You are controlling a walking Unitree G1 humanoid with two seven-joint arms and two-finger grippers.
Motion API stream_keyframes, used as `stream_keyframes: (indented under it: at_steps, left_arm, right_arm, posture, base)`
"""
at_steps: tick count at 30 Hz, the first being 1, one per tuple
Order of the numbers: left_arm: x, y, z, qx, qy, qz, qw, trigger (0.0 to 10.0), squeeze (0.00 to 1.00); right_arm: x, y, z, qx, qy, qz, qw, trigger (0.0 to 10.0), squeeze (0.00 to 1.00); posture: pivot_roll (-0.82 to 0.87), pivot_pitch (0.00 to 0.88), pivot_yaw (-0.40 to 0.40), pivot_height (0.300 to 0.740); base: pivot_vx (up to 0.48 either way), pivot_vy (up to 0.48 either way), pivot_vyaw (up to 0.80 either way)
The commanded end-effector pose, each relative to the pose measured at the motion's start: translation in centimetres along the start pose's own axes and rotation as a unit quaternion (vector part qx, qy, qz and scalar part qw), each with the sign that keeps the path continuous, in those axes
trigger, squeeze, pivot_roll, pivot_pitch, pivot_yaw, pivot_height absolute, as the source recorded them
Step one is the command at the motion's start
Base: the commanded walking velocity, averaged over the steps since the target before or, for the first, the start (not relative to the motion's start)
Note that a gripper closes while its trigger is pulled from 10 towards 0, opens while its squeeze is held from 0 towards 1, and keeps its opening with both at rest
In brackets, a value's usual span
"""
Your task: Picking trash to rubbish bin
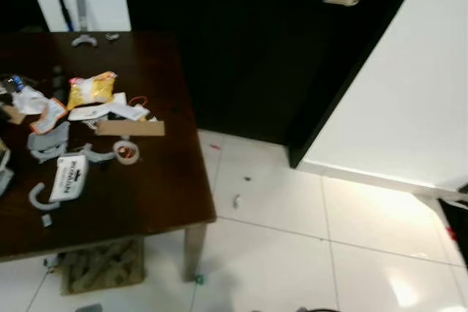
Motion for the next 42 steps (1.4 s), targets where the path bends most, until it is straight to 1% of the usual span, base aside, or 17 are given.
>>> stream_keyframes:
  at_steps: [1,15,19,21,23,24,27,28,31,32,33,34,37,38,39,41,42]
  left_arm:
    - [-0.7,-0.2,0.3,0.003,0.006,0.013,1.000,10.0,0.00]
    - [-0.2,0.0,0.3,0.004,0.006,0.008,1.000,10.0,0.00]
    - [-0.1,0.0,0.4,0.007,0.000,0.007,1.000,10.0,0.00]
    - [-0.1,0.0,0.5,0.011,-0.008,0.007,1.000,10.0,0.00]
    - [-0.2,-0.1,0.6,0.013,-0.011,0.007,1.000,10.0,0.00]
    - [-0.4,-0.1,0.7,0.014,-0.013,0.008,1.000,10.0,0.00]
    - [-0.4,-0.1,0.7,0.015,-0.013,0.009,1.000,10.0,0.00]
    - [-0.6,-0.2,0.9,0.016,-0.013,0.010,1.000,10.0,0.00]
    - [-0.7,-0.2,1.0,0.017,-0.012,0.011,1.000,10.0,0.00]
    - [-0.8,-0.2,1.0,0.018,-0.012,0.012,1.000,10.0,0.00]
    - [-0.8,-0.3,1.1,0.019,-0.012,0.012,1.000,10.0,0.00]
    - [-0.8,-0.3,1.1,0.019,-0.012,0.012,1.000,10.0,0.00]
    - [-0.8,-0.3,1.2,0.020,-0.013,0.012,1.000,10.0,0.00]
    - [-0.8,-0.3,1.2,0.020,-0.013,0.012,1.000,10.0,0.00]
    - [-0.7,-0.3,1.3,0.021,-0.013,0.010,1.000,10.0,0.00]
    - [-0.6,-0.3,1.4,0.022,-0.014,0.009,1.000,10.0,0.00]
    - [-0.6,-0.3,1.4,0.023,-0.014,0.009,1.000,10.0,0.00]
  right_arm:
    - [-0.8,0.0,0.1,0.000,0.001,0.011,1.000,10.0,0.00]
    - [-0.4,0.1,0.2,-0.007,-0.006,0.000,1.000,10.0,0.00]
    - [-0.2,0.0,-0.6,-0.048,-0.031,-0.006,0.998,10.0,0.00]
    - [-0.2,-0.5,-2.8,-0.133,-0.004,-0.009,0.991,10.0,0.00]
    - [0.6,-1.1,-5.1,-0.199,0.060,-0.029,0.978,10.0,0.00]
    - [1.8,-2.0,-7.3,-0.253,0.104,-0.056,0.960,10.0,0.00]
    - [2.1,-2.2,-7.7,-0.265,0.108,-0.063,0.956,10.0,0.00]
    - [4.2,-3.5,-10.3,-0.310,0.146,-0.107,0.933,10.0,0.00]
    - [5.0,-4.0,-11.2,-0.323,0.164,-0.124,0.924,10.0,0.00]
    - [6.9,-4.9,-12.5,-0.331,0.197,-0.160,0.909,10.0,0.00]
    - [9.4,-5.9,-13.4,-0.313,0.239,-0.208,0.895,10.0,0.00]
    - [9.4,-5.9,-13.4,-0.313,0.239,-0.208,0.895,10.0,0.00]
    - [15.8,-8.9,-14.6,-0.220,0.322,-0.346,0.853,10.0,0.00]
    - [15.8,-8.9,-14.6,-0.220,0.322,-0.346,0.853,10.0,0.00]
    - [20.7,-11.8,-14.5,-0.122,0.360,-0.461,0.802,10.0,0.00]
    - [24.0,-14.3,-14.2,-0.051,0.374,-0.536,0.755,10.0,0.00]
    - [24.8,-15.0,-14.1,-0.034,0.375,-0.554,0.742,10.0,0.00]
  posture:
    - [0.19,0.105,-0.067,0.740]
    - [0.20,0.091,-0.068,0.740]
    - [0.20,0.091,-0.069,0.740]
    - [0.21,0.093,-0.073,0.740]
    - [0.21,0.093,-0.073,0.740]
    - [0.21,0.093,-0.073,0.740]
    - [0.21,0.093,-0.073,0.740]
    - [0.22,0.097,-0.073,0.740]
    - [0.22,0.097,-0.073,0.740]
    - [0.22,0.101,-0.073,0.740]
    - [0.22,0.101,-0.073,0.740]
    - [0.22,0.101,-0.073,0.740]
    - [0.22,0.102,-0.072,0.740]
    - [0.22,0.102,-0.072,0.740]
    - [0.23,0.103,-0.072,0.740]
    - [0.23,0.103,-0.072,0.740]
    - [0.23,0.103,-0.072,0.740]
  base:
    - [0.000,0.000,0.00]
    - [0.000,0.000,0.00]
    - [0.000,0.000,0.00]
    - [0.000,0.000,0.00]
    - [0.000,0.000,0.00]
    - [0.000,0.000,0.00]
    - [0.000,0.000,0.00]
    - [0.000,0.000,0.00]
    - [0.000,0.000,0.00]
    - [0.000,0.000,0.00]
    - [0.000,0.000,0.00]
    - [0.000,0.000,0.00]
    - [0.000,0.000,0.00]
    - [0.000,0.000,0.00]
    - [0.000,0.000,0.00]
    - [0.000,0.000,0.00]
    - [0.000,0.000,0.00]
Point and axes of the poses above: a point about 5 cm out from each wrist's last joint towards the gripper, its own y axis pointing out of the wrist towards the gripper, its own x axis along the axis of the wrist's last joint, z = x × y, the point moved 1 cm from there along y, pointing out of the wrist towards the gripper, and after that the axes turned 4 degrees about y, right-handed, at the moved point
